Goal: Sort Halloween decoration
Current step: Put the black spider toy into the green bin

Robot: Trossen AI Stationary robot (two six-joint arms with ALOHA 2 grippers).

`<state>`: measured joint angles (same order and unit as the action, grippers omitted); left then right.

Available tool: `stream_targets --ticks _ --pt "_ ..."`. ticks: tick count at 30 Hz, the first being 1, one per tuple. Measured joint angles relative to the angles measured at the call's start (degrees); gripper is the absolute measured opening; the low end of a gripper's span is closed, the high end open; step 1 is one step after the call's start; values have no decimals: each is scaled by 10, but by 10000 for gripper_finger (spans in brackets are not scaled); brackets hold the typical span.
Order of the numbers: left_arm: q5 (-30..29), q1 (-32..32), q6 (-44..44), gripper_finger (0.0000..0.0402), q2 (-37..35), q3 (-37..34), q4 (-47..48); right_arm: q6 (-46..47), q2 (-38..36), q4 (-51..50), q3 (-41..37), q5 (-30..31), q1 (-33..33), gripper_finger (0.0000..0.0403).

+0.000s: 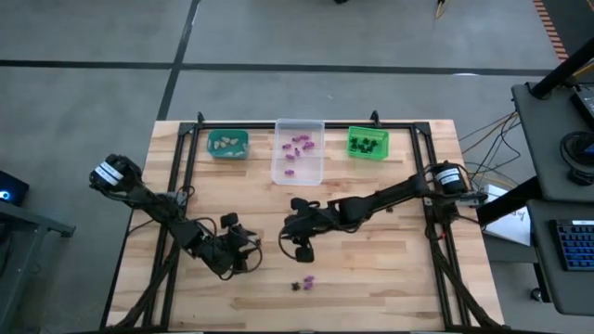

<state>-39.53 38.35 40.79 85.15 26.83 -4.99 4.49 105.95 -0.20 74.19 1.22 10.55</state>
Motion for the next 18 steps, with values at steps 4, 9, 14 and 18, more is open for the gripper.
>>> stream_targets --ticks 4,9,14,18 --pt "-4 0 -17 244 0 -1 -1 0 -4 0 0 2 16 52" --pt "-4 0 -22 255 1 -9 -12 0 -4 0 0 0 28 52" --pt "-5 0 -22 250 1 -35 -74 2 -4 -3 0 0 36 52" --pt "-5 0 -22 249 1 -51 -95 11 -5 -17 -1 0 41 52"
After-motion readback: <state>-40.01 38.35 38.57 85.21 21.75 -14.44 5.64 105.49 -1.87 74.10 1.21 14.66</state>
